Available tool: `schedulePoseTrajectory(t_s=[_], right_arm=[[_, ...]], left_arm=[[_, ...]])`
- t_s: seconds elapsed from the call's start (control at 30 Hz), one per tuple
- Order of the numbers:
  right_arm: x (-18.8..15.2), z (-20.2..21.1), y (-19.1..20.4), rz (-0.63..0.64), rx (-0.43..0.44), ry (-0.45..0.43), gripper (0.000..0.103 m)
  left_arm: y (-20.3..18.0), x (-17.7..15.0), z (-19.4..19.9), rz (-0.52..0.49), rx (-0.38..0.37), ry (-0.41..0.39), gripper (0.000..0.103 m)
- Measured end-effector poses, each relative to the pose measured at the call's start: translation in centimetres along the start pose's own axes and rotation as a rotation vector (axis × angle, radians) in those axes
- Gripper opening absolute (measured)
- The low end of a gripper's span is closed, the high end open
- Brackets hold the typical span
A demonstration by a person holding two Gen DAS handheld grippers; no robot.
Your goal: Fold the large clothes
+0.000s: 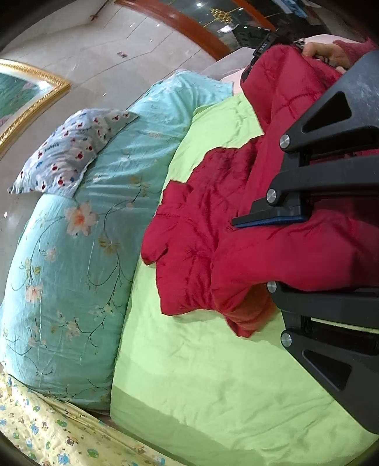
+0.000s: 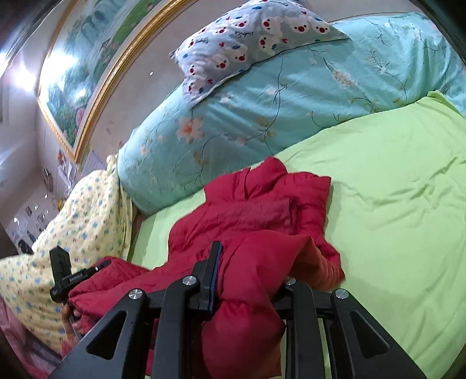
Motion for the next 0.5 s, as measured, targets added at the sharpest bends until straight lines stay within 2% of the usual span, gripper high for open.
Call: schedulePoseTrajectory(t_s=[0.27, 0.5], right_arm=[[3.4, -3.7, -2.3, -0.091, 0.032, -0.036, 0.024], [5.6, -7.7, -5.0, -0.178, 0.006, -0.064, 0.026]], left_arm=[[1.1, 3.1, -3.9, 0.059, 0.024, -0.006, 0.016], [2.1, 5.8, -8.4, 0.096, 0.062, 0.006, 0.017]])
Point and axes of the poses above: each gripper's, at about its wrist camera, not at the fingertips, and z roughly against the way its jaws point, y to its left, x to its top, the point moved 7 cm from there along -z, roughly the way its jaws point
